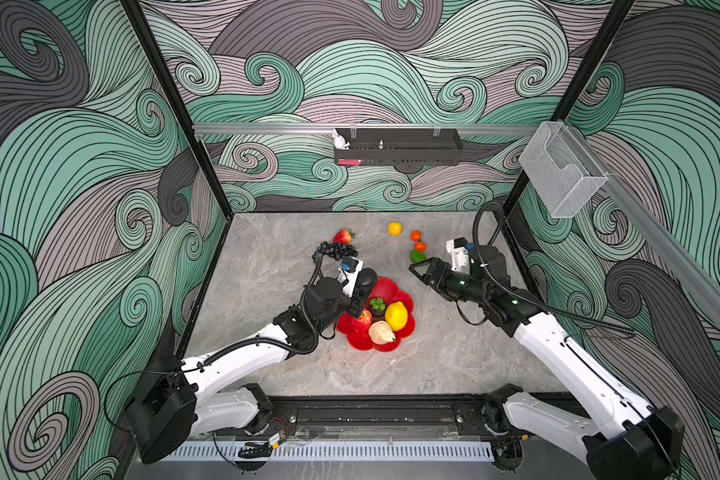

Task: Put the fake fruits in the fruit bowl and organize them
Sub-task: 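Grasp the avocado with the left gripper while the right gripper releases it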

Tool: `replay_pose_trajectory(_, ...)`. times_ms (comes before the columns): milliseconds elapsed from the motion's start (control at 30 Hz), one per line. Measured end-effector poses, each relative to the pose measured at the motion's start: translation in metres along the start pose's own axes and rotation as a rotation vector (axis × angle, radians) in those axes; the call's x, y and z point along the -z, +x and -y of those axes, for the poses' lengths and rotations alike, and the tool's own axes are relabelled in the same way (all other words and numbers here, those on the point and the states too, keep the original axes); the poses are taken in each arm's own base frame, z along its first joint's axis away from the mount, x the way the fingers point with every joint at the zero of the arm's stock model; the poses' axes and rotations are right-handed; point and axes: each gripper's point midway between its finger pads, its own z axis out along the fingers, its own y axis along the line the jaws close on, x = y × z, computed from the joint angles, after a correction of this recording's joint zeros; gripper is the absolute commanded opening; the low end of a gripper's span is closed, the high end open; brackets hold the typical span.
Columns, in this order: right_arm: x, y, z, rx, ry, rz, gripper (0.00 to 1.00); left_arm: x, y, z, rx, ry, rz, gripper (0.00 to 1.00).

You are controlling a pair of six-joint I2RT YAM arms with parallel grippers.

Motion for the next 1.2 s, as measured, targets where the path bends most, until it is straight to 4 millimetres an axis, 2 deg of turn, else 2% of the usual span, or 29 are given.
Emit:
replay_pose_trajectory(133, 0.003, 0.007, -0.001, -0.017, -0.039, -0.005, 0.85, -0.008, 0.004, -0.011, -0.023, -0.044, -0.060, 0.47)
replay_pose_trajectory(367, -0.010, 0.036, 0.029, -0.088, 0.007, -0.091, 0.85, -0.033, 0.028, -0.029, 0.042, -0.030, -0.217, 0.47)
replay_pose_trajectory(500, -0.009, 0.036, 0.028, -0.086, 0.001, -0.090, 0.85, -0.048, 0.036, -0.029, 0.091, 0.002, -0.276, 0.47)
replay_pose_trajectory(733, -0.007, 0.035, 0.027, -0.082, -0.004, -0.084, 0.84, -0.069, 0.068, -0.029, 0.152, 0.014, -0.417, 0.47)
replay_pose_trajectory(933, -0.007, 0.036, 0.027, -0.081, -0.002, -0.087, 0.85, -0.084, 0.077, -0.032, 0.206, 0.004, -0.479, 0.47)
replay_pose_trajectory(1200, -0.005, 0.038, 0.029, -0.080, -0.002, -0.086, 0.85, -0.085, 0.094, -0.036, 0.255, -0.014, -0.554, 0.47)
